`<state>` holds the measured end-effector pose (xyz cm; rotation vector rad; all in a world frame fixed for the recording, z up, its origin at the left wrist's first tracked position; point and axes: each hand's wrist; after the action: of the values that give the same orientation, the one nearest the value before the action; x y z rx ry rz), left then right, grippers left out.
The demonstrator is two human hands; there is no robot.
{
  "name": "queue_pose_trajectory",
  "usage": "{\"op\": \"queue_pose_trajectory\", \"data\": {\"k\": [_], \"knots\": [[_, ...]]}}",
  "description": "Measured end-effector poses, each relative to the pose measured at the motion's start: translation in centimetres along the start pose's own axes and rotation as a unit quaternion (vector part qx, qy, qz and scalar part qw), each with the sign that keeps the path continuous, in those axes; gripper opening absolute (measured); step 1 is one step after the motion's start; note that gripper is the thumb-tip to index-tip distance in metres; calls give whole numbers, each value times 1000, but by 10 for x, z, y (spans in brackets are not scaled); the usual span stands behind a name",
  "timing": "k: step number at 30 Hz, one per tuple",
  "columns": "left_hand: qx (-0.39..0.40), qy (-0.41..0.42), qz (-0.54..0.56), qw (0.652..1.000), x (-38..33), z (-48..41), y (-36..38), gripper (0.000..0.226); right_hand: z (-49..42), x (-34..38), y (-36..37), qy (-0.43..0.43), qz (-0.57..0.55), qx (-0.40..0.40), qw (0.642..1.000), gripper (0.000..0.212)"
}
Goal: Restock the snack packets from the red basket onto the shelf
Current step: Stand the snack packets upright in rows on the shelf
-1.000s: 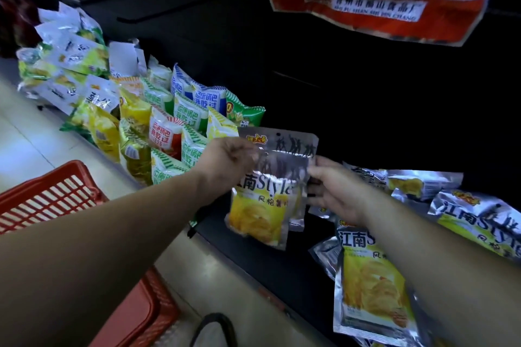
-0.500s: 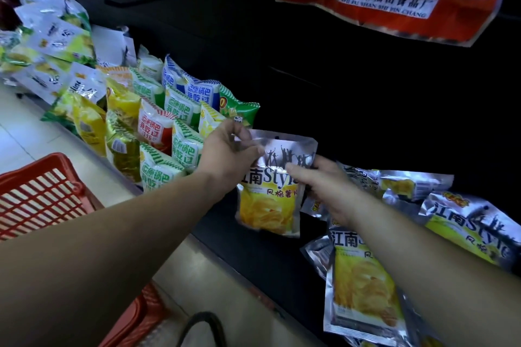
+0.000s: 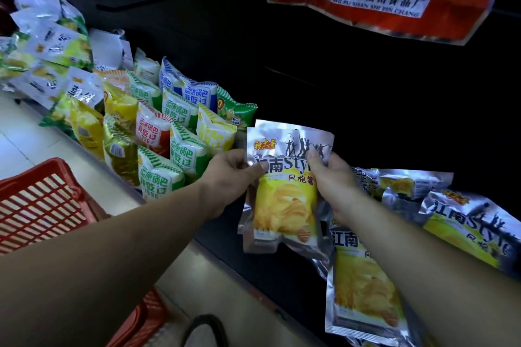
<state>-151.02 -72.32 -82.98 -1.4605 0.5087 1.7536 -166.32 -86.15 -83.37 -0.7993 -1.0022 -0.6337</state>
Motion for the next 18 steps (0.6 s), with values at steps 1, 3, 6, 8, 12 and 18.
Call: {"op": "queue_pose_trajectory", "data": {"k": [1, 3, 6, 8, 12, 18], "knots": [[-17, 4, 15, 1000, -1, 0, 2, 37, 2, 3, -3, 11, -17, 24, 1000, 33], [-51, 9, 42, 998, -4, 2, 4, 30, 8, 8, -9, 41, -42, 103, 993, 48], [-76, 16, 89, 993, -9, 4, 4, 34, 13, 8, -14, 42, -14, 173, 984, 60], [-59, -2, 130, 990, -12, 7, 4, 37, 12, 8, -12, 37, -35, 158, 986, 50], [-30, -95, 118, 988, -7, 10, -2, 31, 8, 6, -9, 31, -24, 80, 996, 77], [81, -164, 30, 983, 3, 22, 1, 10, 1, 4, -10, -8, -53, 19, 998, 111]]}}
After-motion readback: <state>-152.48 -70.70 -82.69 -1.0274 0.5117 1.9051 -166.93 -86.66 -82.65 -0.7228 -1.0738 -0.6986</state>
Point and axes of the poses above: each hand's wrist, its own z-axis away from the middle knuckle, its own y-axis out of the palm, x = y × z, and after that the axes turned 3 degrees about z, right-handed
